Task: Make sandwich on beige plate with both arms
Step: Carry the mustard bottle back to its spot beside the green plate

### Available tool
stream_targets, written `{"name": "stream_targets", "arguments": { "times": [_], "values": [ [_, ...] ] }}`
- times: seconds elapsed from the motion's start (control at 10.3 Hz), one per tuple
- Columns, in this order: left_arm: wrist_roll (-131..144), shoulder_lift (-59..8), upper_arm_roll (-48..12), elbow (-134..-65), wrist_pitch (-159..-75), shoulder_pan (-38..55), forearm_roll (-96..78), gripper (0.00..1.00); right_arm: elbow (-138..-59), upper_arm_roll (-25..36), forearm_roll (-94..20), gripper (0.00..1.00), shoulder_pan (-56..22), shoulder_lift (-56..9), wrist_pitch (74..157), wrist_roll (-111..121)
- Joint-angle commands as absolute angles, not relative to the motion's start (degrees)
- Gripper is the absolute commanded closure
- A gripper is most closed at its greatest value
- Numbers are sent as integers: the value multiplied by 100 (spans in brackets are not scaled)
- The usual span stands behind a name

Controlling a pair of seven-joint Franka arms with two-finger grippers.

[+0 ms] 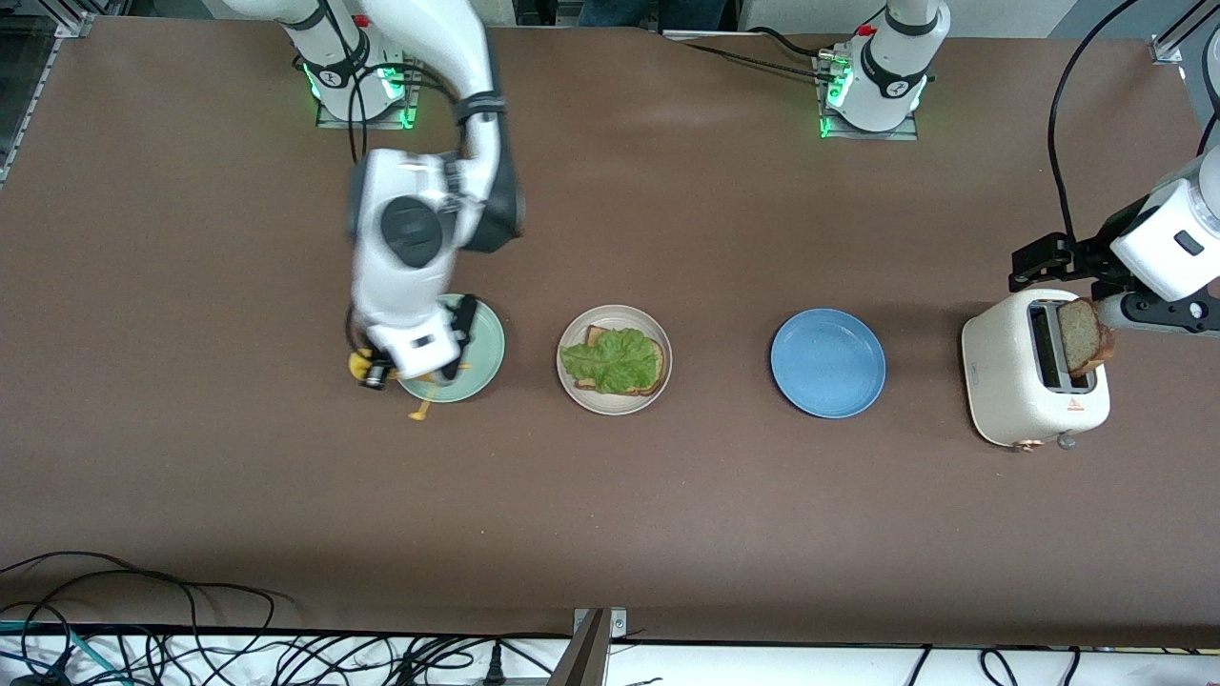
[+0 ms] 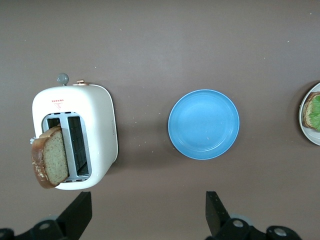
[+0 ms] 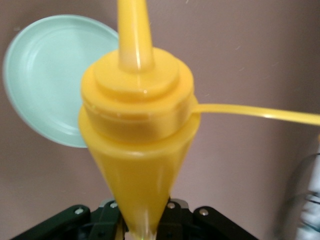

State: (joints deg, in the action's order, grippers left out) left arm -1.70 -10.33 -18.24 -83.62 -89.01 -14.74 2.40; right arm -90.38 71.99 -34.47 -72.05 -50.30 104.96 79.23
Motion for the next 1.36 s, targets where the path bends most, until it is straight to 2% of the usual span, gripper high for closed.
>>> {"name": "stream_targets", "arguments": {
  "times": [0.0, 0.48, 0.68, 0.87, 0.97, 1.26],
  "values": [
    [-220, -976, -1837, -8376, -8903, -1512, 105, 0, -9061, 7119, -4417, 100, -6166, -4746, 9663, 9222],
    [-220, -976, -1837, -8376, -8903, -1512, 105, 0, -9570, 6848, -5676, 100, -4336, -4799, 8316, 11756],
    [-220, -976, -1837, -8376, -8903, -1512, 105, 0, -9764, 6087, -6001, 100, -3433, -4816, 8271, 12573],
    [-211, -976, -1837, -8376, -8903, -1512, 105, 0, -9756, 4779, -6117, 100, -2177, -4825, 8279, 13164],
    [-211, -976, -1837, -8376, -8903, -1512, 105, 0, -9747, 4398, -6108, 100, -1797, -4825, 8305, 13244],
    [-211, -976, -1837, -8376, -8903, -1503, 105, 0, -9730, 4315, -6117, 100, -1653, -4922, 8367, 13946]
  ]
}}
